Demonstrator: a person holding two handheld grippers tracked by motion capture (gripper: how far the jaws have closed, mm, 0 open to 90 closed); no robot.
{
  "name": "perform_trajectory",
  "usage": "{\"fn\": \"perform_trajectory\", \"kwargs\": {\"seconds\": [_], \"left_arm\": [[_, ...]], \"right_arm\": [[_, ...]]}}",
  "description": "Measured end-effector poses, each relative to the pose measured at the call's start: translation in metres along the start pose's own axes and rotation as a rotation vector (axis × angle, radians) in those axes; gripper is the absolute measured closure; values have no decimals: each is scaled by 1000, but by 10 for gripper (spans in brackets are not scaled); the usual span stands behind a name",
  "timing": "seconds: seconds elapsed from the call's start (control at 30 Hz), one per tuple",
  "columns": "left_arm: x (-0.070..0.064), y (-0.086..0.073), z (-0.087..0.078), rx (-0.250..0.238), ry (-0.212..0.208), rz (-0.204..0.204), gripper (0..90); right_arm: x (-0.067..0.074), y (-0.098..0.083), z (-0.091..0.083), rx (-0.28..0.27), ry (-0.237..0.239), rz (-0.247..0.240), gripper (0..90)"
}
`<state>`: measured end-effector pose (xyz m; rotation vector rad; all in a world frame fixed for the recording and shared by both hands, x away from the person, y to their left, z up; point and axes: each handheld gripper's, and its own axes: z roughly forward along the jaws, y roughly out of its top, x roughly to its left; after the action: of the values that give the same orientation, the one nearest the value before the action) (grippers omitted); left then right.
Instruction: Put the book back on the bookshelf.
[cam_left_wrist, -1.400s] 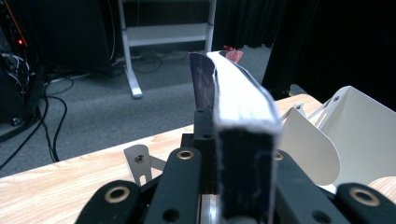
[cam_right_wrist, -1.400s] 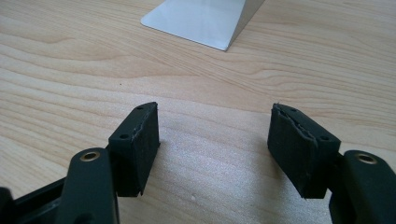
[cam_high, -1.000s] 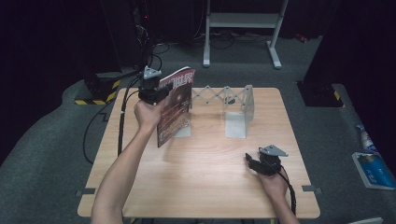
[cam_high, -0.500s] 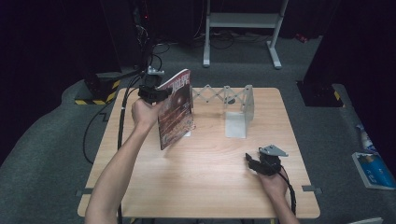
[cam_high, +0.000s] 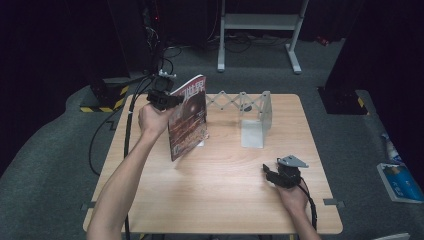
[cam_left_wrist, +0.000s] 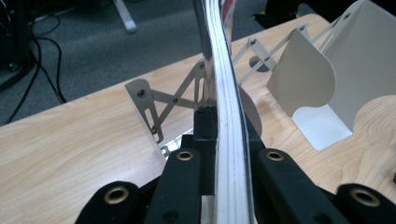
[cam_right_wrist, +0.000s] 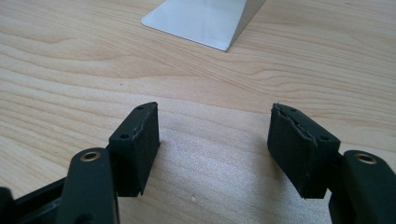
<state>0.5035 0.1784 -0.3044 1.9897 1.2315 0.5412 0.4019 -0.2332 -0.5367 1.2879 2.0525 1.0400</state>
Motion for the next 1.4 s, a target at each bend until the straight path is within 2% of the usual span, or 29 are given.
{"fn": "perform_trajectory", "kwargs": {"seconds": [0.07,0.27,0.5,0.67,0.83,0.97,1.1,1.23,1.4], "left_arm": [[-2,-1,-1,-18,3,14,839],[-1,-1,-7,-101,5,8,841],[0,-9,-9,-154,25,11,841],[-1,-24,-2,-196,37,-28,841],[-3,-36,3,-235,30,-68,840],[-2,-37,4,-239,32,-83,840],[-5,-40,5,-246,43,-65,839],[-4,-42,6,-264,36,-82,839],[2,-42,9,-265,4,-91,835]], "right_arm": [[0,0,0,0,1,-1,343],[0,0,0,-1,3,1,343],[0,0,0,-1,2,-1,343],[0,0,0,-2,3,-3,343],[0,0,0,0,3,-3,342],[0,0,0,-1,3,-3,343],[0,0,0,0,3,-3,343],[0,0,0,-1,3,-3,342],[0,0,0,-1,2,-3,342]]}}
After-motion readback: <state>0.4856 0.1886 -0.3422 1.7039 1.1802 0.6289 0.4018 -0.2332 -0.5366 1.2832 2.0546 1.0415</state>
